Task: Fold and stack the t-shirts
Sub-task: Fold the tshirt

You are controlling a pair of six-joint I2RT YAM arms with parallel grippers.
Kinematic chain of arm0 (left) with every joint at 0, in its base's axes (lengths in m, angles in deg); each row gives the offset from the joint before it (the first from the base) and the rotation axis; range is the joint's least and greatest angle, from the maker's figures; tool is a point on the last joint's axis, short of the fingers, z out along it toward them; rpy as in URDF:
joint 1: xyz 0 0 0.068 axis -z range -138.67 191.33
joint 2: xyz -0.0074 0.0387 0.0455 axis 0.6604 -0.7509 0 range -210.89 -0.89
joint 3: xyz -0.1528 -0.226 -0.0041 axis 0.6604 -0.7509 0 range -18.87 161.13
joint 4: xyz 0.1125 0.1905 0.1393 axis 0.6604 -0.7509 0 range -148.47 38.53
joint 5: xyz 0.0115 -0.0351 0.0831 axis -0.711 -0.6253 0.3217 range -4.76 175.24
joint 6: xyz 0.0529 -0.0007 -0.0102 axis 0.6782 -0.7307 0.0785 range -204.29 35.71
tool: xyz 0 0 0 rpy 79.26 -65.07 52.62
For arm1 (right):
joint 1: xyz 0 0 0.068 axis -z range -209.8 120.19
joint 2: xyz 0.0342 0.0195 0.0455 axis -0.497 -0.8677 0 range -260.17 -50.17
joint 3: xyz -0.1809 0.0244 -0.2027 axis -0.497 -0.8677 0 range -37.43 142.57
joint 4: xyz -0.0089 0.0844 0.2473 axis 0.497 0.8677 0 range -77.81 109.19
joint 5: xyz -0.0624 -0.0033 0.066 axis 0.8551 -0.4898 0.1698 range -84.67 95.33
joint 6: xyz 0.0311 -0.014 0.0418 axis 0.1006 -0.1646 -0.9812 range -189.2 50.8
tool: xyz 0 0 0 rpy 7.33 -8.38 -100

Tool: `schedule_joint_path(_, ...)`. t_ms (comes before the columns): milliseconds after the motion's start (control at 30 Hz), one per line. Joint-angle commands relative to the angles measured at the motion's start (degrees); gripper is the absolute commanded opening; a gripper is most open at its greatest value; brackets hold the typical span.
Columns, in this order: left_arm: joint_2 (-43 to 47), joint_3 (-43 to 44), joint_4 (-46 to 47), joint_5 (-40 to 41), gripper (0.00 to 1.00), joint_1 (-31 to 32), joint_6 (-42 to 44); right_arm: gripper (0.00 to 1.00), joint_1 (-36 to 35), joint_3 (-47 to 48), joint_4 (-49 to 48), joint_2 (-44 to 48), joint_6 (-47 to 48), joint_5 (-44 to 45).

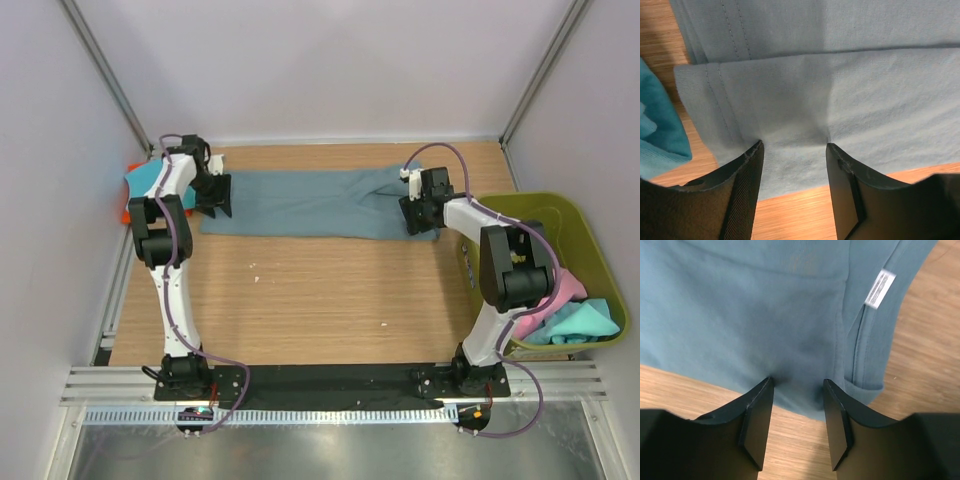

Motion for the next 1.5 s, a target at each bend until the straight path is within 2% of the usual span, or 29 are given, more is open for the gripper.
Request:
schedule_joint_path(0, -0.3, -2.2, -1.4, 1.8, 0.55, -0.1, 2.1, 0.49, 0.3, -2.1, 1.0, 0.8, 0.1, 0.5)
schedule_joint_path(133, 3.9, -8.4, 0.4, 3.3, 0.55, -0.1, 2.4, 0.49, 0.3, -5.5, 3.2, 2.8, 0.1, 1.3)
schedule_joint_path(267, 9.4, -19.0, 4.0, 4.0, 0.55, -0.1, 2.3, 0.5, 0.3, -10.1, 4.7, 6.9, 0.1, 1.3)
schedule_joint_path(500, 16.5, -29.2, 6.8, 7.6, 0.54, -0.1, 4.3, 0.47, 0.3, -15.8, 7.2, 14.8, 0.5, -0.1)
schedule_joint_path(633, 20.8, -32.2, 6.7, 8.4, 0.54, -0.1, 5.1, 0.47, 0.3, -17.3, 9.9, 19.2, 0.8, -0.3)
schedule_joint_path(767, 26.2, -28.4, 3.3, 6.4, 0.54, 0.0, 5.2, 0.49, 0.3, -13.1, 11.6, 23.4, 0.4, -0.5)
schedule_joint_path(867, 28.9, -24.1, 2.2, 3.4, 0.55, 0.2, 4.9, 0.5, 0.3, -5.4, 11.2, 22.6, -0.6, -3.1)
schedule_joint_path(967, 28.3, -22.5, 2.1, 1.6, 0.56, 1.8, 5.3, 0.5, 0.1, 4.0, 9.4, 17.2, -1.5, -7.4)
schedule_joint_path(1133, 23.1, -24.2, 3.0, -2.3, 0.53, 3.2, 4.8, 0.49, -1.3, 23.5, 10.7, 1.6, -1.5, -11.0)
schedule_joint_path(1167, 22.3, -24.7, 3.7, -3.0, 0.53, 3.2, 3.9, 0.48, -1.6, 30.2, 11.8, -0.9, -1.7, -11.3)
schedule_joint_path(1333, 19.8, -29.7, 7.4, -5.0, 0.52, 3.2, 1.7, 0.44, -2.8, 49.3, 20.4, -17.6, -2.2, -10.5)
schedule_joint_path(1467, 19.0, -33.1, 10.1, -5.3, 0.52, 3.2, 1.3, 0.42, -4.0, 63.5, 25.4, -27.1, -3.9, -9.2)
